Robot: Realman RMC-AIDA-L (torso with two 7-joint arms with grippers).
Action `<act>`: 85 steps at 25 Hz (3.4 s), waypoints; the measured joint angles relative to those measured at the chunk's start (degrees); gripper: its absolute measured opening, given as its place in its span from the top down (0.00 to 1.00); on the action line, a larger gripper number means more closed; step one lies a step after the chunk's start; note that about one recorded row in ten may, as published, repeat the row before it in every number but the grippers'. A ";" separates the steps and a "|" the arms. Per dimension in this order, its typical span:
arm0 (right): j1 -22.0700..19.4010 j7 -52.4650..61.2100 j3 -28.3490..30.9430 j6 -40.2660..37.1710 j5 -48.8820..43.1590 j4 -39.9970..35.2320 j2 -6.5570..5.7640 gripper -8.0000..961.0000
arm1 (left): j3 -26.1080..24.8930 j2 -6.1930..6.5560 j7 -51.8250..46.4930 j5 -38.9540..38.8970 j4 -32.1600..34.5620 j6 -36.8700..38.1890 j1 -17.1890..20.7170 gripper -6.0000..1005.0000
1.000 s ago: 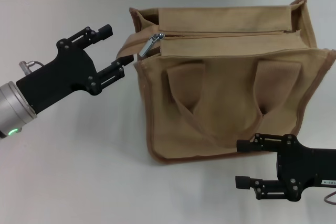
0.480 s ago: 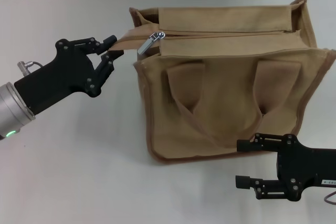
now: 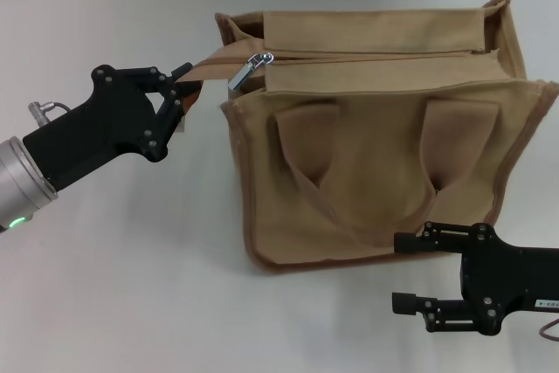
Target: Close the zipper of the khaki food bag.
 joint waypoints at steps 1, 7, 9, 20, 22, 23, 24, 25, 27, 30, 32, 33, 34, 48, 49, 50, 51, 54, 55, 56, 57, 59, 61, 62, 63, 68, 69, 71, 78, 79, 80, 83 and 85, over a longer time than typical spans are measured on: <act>0.00 0.00 0.00 0.00 0.00 0.00 0.00 0.23 | 0.00 0.00 0.00 0.00 0.00 0.00 0.00 0.98; 0.00 0.01 0.00 -0.34 0.01 0.00 0.00 0.23 | 0.00 0.00 0.00 0.00 0.00 0.00 0.00 0.98; 0.03 0.36 0.00 -1.71 0.28 0.00 -0.05 0.23 | 0.00 0.00 0.00 0.00 0.00 0.00 -0.01 0.98; 0.04 8.53 0.09 -19.40 10.47 -0.01 -3.40 0.23 | 0.00 0.00 0.00 -0.02 0.00 1.09 -0.18 0.98; 0.38 11.18 -0.02 -20.31 11.95 -0.07 -3.72 0.23 | 0.00 0.00 0.00 -0.03 0.00 1.15 -0.21 0.98; 0.67 13.35 -0.08 -20.73 12.98 -0.18 -3.93 0.23 | 0.00 0.00 0.00 -0.04 0.00 1.21 -0.23 0.98; 1.18 16.04 -0.12 -20.83 13.90 -0.34 -4.15 0.23 | 0.00 -0.01 0.00 -0.07 0.01 1.28 -0.29 0.98; 2.70 21.16 -0.01 -20.80 14.76 -0.54 -4.47 0.23 | 0.00 0.00 0.00 -0.15 0.04 1.44 -0.30 0.98; 3.40 22.78 0.08 -20.79 14.89 -0.55 -4.59 0.23 | 0.00 -0.01 0.00 -0.16 0.07 1.55 -0.30 0.98; 6.85 31.18 0.55 -20.49 15.90 -0.57 -4.84 0.23 | 0.00 -0.07 0.00 -0.34 0.09 1.59 -0.32 0.98; 7.54 32.69 0.63 -20.46 16.30 -0.60 -4.85 0.23 | 0.00 -0.09 0.00 -0.37 0.09 1.63 -0.35 0.98; 8.34 34.51 0.71 -20.41 16.78 -0.61 -4.85 0.23 | 0.00 -0.09 0.00 -0.37 0.09 1.63 -0.35 0.98; 8.96 35.83 0.74 -20.37 17.26 -0.61 -4.85 0.23 | 0.00 -0.09 0.00 -0.37 0.09 1.65 -0.35 0.98; 17.31 58.97 0.40 -13.92 24.61 -1.00 -6.99 0.23 | -0.43 -0.17 0.00 -0.53 0.09 1.61 -0.72 0.98; 17.95 60.31 0.26 -13.34 24.54 -1.32 -7.11 0.23 | -0.44 -0.17 0.00 -0.54 0.09 1.60 -0.73 0.98; 19.13 63.31 -0.20 -12.17 24.35 -2.32 -7.24 0.23 | -0.44 -0.18 0.00 -0.54 0.09 1.59 -0.73 0.98; 19.13 63.31 -0.20 -12.17 24.35 -2.32 -7.24 0.23 | -0.44 -0.18 0.00 -0.54 0.09 1.60 -0.73 0.98; 20.58 68.22 -2.80 -10.13 24.20 -4.68 -7.27 0.23 | -0.44 -0.18 0.00 -0.58 0.09 1.62 -0.72 0.98; 21.30 70.86 -4.95 -8.87 24.17 -6.05 -7.28 0.23 | -0.44 -0.18 0.00 -0.65 0.09 1.63 -0.72 0.98; 21.30 70.86 -4.95 -8.87 24.17 -6.05 -7.28 0.23 | -0.44 -0.18 0.00 -0.65 0.09 1.63 -0.72 0.98; 22.02 73.12 -7.43 -7.44 24.17 -7.00 -7.34 0.23 | -0.45 -0.18 0.00 -0.71 0.09 1.65 -0.75 0.98; 22.32 74.09 -8.70 -6.75 24.17 -7.23 -7.45 0.23 | -0.46 -0.18 0.00 -0.73 0.09 1.66 -0.79 0.98; 22.94 75.66 -11.31 -5.32 24.17 -7.46 -7.69 0.23 | -0.50 -0.18 0.00 -0.73 0.09 1.66 -0.88 0.98; 23.32 76.37 -12.73 -4.63 24.17 -7.48 -7.83 0.23 | -0.51 -0.18 0.00 -0.73 0.09 1.66 -0.92 0.98; 23.67 76.99 -13.96 -4.00 24.17 -7.49 -7.90 0.23 | -0.52 -0.18 0.00 -0.75 0.09 1.64 -0.98 0.98; 25.58 79.13 -18.48 -1.35 24.10 -7.23 -7.85 0.23 | -0.62 -0.18 -0.17 -1.38 0.09 1.59 -1.33 0.98; 25.58 79.13 -18.48 -1.35 24.10 -7.23 -7.85 0.23 | -0.62 -0.18 -0.17 -1.38 0.09 1.59 -1.33 0.98; 25.96 79.57 -19.36 -0.43 24.03 -7.10 -7.71 0.23 | -0.62 -0.18 -0.36 -1.40 0.09 1.58 -1.51 0.98; 27.08 81.24 -21.54 2.60 23.47 -6.89 -6.77 0.23 | -0.62 -0.18 -0.65 -1.48 0.09 1.58 -2.33 0.98; 27.08 81.24 -21.54 2.60 23.47 -6.89 -6.77 0.23 | -0.61 -0.20 -0.74 -1.73 0.06 1.59 -2.58 0.98; 27.29 81.79 -22.46 3.40 23.45 -6.86 -6.51 0.23 | -0.61 -0.24 -0.82 -2.00 0.01 1.62 -2.80 0.98; 27.46 82.21 -22.94 4.09 23.35 -6.86 -6.18 0.23 | -0.58 -0.24 -0.88 -2.41 -0.02 1.68 -2.96 0.98; 27.58 82.55 -22.98 4.81 23.01 -6.85 -5.93 0.23 | -0.50 -0.26 -0.92 -2.84 0.00 2.03 -3.30 0.98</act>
